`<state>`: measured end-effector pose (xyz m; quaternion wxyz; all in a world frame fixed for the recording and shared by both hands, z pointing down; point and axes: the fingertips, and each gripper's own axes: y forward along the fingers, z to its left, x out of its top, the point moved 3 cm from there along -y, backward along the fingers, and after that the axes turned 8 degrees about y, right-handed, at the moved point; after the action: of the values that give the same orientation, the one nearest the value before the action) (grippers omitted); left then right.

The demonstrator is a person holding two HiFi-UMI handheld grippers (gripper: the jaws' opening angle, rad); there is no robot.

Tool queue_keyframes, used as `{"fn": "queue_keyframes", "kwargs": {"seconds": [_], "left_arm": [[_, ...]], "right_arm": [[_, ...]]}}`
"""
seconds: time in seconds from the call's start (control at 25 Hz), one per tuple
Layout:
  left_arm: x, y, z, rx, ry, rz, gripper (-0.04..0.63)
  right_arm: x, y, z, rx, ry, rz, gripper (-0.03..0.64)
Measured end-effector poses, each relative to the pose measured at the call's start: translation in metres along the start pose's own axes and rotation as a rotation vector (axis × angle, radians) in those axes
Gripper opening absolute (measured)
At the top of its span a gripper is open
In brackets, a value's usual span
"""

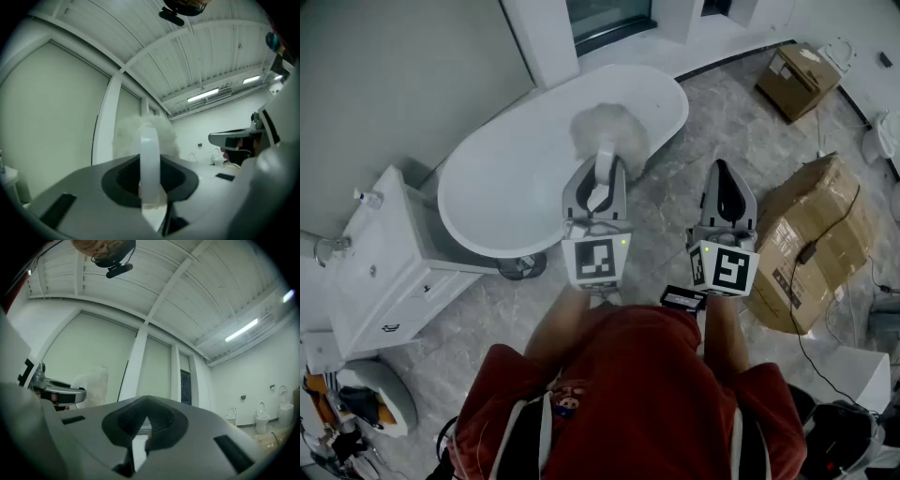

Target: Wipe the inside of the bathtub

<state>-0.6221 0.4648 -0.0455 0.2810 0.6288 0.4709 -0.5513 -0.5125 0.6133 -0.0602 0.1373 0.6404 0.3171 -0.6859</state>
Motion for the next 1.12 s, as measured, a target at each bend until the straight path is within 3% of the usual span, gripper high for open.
{"fn": "queue_keyframes", "kwargs": {"seconds": [0.2,0.44,0.6,1.12], "left_arm": [[-0.01,0.002,0.006,-0.025,0.03,-0.004,0.092],[-0.019,0.006,0.027,-0.041,-0.047,-0.006,0.092],[-0.028,0.013,0.032,-0.063,-0.057,-0.003,0.092],[-0.047,0.089,0.0,-0.114,-0.064,0.002,0.092]], "right_arm": [[-0.004,0.006,0.014,0.009,-0.014,0.002,0.011],[-0.011,0.015,0.035,-0.018,-0.027,0.016,0.011],[-0.016,0.015,0.038,-0.042,-0.031,0.014,0.011],[-0.046,0.061,-0.022,-0.08,-0.006,0.03,0.011]]}}
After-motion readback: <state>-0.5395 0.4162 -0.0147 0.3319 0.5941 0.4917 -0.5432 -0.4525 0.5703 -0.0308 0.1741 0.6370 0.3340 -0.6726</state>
